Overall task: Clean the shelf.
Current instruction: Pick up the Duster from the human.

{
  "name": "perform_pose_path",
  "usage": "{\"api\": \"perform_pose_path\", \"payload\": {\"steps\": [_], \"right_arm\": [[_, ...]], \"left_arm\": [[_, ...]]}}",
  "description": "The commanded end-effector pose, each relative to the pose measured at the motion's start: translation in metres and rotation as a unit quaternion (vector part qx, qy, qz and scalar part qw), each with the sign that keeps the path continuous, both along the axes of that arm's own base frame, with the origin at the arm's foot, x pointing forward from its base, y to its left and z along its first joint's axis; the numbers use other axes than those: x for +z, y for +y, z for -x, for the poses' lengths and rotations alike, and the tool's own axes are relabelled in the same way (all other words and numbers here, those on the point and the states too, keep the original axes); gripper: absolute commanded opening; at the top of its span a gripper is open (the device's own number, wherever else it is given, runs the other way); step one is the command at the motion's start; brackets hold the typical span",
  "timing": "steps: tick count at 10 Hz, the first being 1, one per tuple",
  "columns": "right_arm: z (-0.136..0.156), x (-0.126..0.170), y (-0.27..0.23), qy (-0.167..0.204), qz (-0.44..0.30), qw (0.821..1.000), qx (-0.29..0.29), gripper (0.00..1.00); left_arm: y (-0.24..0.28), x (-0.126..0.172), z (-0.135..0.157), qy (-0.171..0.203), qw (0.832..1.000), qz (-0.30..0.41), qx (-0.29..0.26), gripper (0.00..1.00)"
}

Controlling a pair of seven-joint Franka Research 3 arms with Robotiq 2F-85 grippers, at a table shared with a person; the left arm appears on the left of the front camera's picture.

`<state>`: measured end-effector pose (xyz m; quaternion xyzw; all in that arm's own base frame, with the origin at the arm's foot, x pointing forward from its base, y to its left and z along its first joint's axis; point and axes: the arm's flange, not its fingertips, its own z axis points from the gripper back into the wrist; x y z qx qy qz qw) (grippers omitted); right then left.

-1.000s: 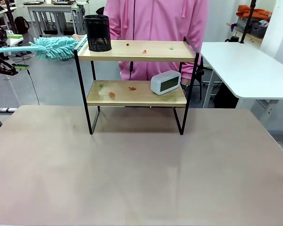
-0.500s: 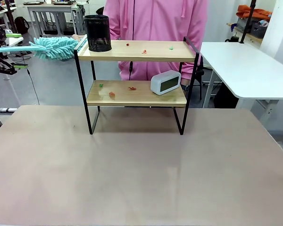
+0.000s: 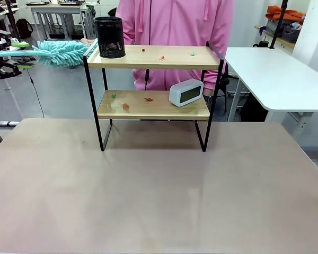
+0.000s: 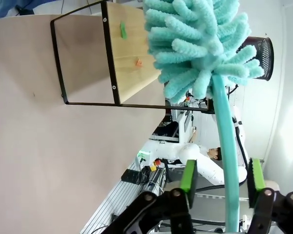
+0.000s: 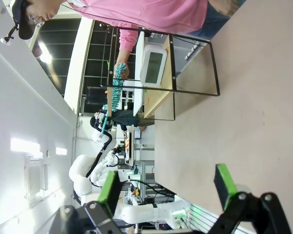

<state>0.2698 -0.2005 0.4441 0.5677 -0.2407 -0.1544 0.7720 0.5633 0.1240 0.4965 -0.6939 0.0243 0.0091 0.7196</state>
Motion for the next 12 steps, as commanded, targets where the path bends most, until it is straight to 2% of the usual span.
{"api": "perform_pose_path", "payload": {"steps": [1,2,3,10,11,12], "right_arm": [[-0.003,0.001,0.0,-0.017,-0.001,1.0,-0.001,1.0],[-0.003,0.001,0.0,-0.017,-0.001,1.0,-0.001,1.0],[-0.003,0.001,0.0,-0.017,-0.001,1.0,-0.001,1.0],[-0.003,0.001,0.0,-0.017,-0.001,1.0,-0.001,1.0],[-0.003,0.001,0.0,-0.017,-0.001,1.0,-0.001,1.0],[-0.003,0.001,0.0,-0.017,-0.001,1.0,-0.001,1.0]], "left_arm": [[-0.001,0.005,-0.001,-0.001,1.0,0.011,0.005,0.14],[0.0,0.005,-0.002,-0.002,1.0,0.011,0.01,0.04],[0.0,0.005,-0.002,-0.003,1.0,0.008,0.013,0.0],[0.002,0.005,0.002,-0.01,1.0,0.001,0.009,0.0],[0.009,0.012,0.013,-0.017,1.0,0.003,0.006,0.0],[0.025,0.024,0.036,-0.042,0.999,-0.004,0.021,0.0]]}}
